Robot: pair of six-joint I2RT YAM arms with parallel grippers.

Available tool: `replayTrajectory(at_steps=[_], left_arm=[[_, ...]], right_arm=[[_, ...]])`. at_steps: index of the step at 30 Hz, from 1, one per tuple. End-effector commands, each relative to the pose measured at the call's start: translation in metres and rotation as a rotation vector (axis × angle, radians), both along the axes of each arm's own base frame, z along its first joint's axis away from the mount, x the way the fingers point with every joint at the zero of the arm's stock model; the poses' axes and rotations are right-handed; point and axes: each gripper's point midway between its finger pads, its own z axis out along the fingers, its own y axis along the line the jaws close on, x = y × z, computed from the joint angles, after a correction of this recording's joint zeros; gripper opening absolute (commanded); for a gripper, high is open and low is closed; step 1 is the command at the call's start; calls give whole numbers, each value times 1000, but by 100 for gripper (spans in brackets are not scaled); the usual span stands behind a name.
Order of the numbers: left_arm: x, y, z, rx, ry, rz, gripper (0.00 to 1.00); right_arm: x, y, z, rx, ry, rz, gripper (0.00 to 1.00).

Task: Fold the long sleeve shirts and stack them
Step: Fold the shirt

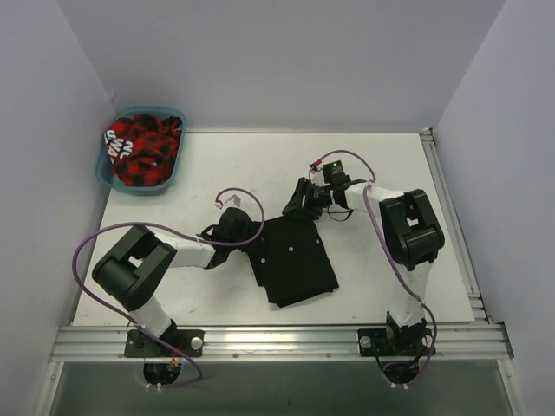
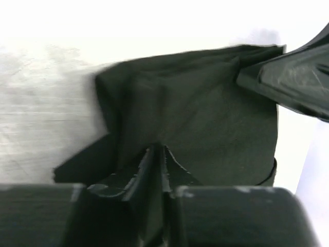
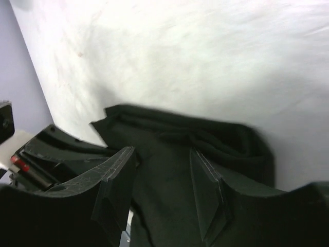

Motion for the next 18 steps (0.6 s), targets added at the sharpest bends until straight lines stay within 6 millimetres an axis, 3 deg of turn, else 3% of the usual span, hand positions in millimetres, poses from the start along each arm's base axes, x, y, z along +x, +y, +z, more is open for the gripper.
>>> replayTrajectory(at_steps=[1,5,8,11,13,18], left_arm=[[7,1,-7,-51,-22,44,18],[-8,8,-37,-43,42,45,8],[-6,7,-32,-60,23,45,7],[0,0,-9,-86,-35,18,14],[1,-3,5,-92,-61,1,19],[-4,-15,58,-106,-142,-53,47]], right_arm=[[26,-28,-16,34,3,-71,47],[33,-50,-37,48,40,-121,47],[34,-59,-32,63,33,-130,47],[36,-60,-4,85,-19,-131,47],[33,-57,26,114,-60,-127,47],[11,-48,84,168,-156,-131,48]])
